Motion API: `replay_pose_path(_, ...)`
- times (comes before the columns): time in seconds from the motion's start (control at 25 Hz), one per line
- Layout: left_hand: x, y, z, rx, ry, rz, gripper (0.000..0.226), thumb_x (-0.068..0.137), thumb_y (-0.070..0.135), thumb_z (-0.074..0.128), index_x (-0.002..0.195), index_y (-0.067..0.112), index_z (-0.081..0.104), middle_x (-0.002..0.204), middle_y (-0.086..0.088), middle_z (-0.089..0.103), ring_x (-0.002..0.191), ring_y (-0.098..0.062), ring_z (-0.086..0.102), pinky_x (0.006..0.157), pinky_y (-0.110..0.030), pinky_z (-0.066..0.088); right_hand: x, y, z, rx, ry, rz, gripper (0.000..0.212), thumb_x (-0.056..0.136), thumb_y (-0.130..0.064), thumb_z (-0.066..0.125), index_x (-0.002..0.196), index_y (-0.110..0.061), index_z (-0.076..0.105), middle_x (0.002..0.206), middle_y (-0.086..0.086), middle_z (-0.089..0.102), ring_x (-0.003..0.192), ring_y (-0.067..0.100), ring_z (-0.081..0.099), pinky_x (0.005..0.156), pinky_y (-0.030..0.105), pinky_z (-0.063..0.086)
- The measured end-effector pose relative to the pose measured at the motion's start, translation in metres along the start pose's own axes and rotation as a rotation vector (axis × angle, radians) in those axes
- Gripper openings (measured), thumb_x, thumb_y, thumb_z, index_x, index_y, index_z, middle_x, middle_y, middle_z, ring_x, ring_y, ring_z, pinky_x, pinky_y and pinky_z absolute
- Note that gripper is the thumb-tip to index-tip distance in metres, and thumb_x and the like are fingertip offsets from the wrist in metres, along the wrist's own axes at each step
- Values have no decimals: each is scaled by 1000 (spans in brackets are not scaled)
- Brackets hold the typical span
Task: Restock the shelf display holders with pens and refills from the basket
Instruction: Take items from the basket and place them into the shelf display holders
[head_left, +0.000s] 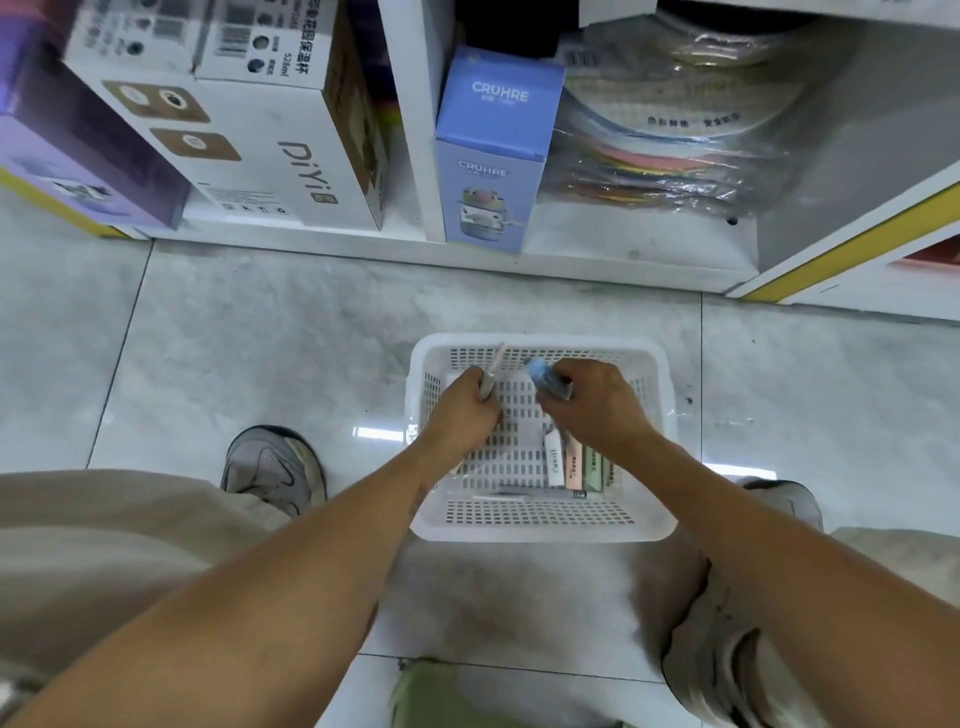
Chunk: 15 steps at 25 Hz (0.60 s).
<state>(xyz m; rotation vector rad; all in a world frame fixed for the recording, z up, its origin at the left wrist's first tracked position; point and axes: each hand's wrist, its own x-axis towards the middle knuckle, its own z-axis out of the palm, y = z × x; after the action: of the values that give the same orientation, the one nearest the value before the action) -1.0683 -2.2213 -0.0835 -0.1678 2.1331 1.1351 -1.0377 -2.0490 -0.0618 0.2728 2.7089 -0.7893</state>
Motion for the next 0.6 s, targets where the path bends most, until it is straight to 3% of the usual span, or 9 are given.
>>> replay_pose_path(0.12,-13,2,-3,-235,-81,-24,14,95,19,47,97,19,61,70,3,67,57,-9,58,51,-25,46,-5,-17,9,638,-140,291,24,82,-16,75,67,-1,64,54,5,53,51,14,47,54,29,39)
replay_pose_path(0.2,-23,-1,-6,-418,-144,-110,30,97,36,49,100,15,70,69,3,73,56,-9,66,50,-22,50,-10,-29,13,926,-211,330,18,86,-7,72,83,10,69,63,15,62,59,19,60,60,30,51)
replay_pose_path(0.28,-30,-6,-7,-479,-174,-155,50,89,63,54,100,19,74,80,-2,77,70,-15,74,60,-27,57,-14,-36,13,1065,-301,261,6,87,4,68,89,7,72,81,26,70,76,29,71,74,33,60)
replay_pose_path(0.36,-32,-9,-3,-413,-167,-138,54,80,72,61,96,22,75,76,-1,76,68,-13,73,61,-27,56,-16,-40,12,1026,-380,205,15,80,11,67,83,-2,74,87,28,72,84,37,73,80,41,62)
replay_pose_path(0.4,-31,-9,-2,-416,-162,-136,50,79,68,65,91,20,75,70,-1,74,61,-12,71,56,-25,53,-15,-41,12,934,-381,218,18,76,13,67,80,-3,74,81,25,73,81,36,74,75,40,63)
replay_pose_path(0.52,-29,-9,0,-457,-157,-160,39,86,53,68,89,14,72,65,-7,68,53,-16,62,49,-25,48,-11,-37,14,592,-269,223,21,73,12,67,78,-7,75,61,9,71,56,11,70,46,20,50)
replay_pose_path(0.6,-31,-13,-2,-391,-178,-143,32,92,46,63,96,15,71,71,-9,73,57,-19,67,53,-28,53,-14,-33,15,572,-290,222,24,73,10,68,79,-10,79,62,7,71,50,4,64,47,14,47)
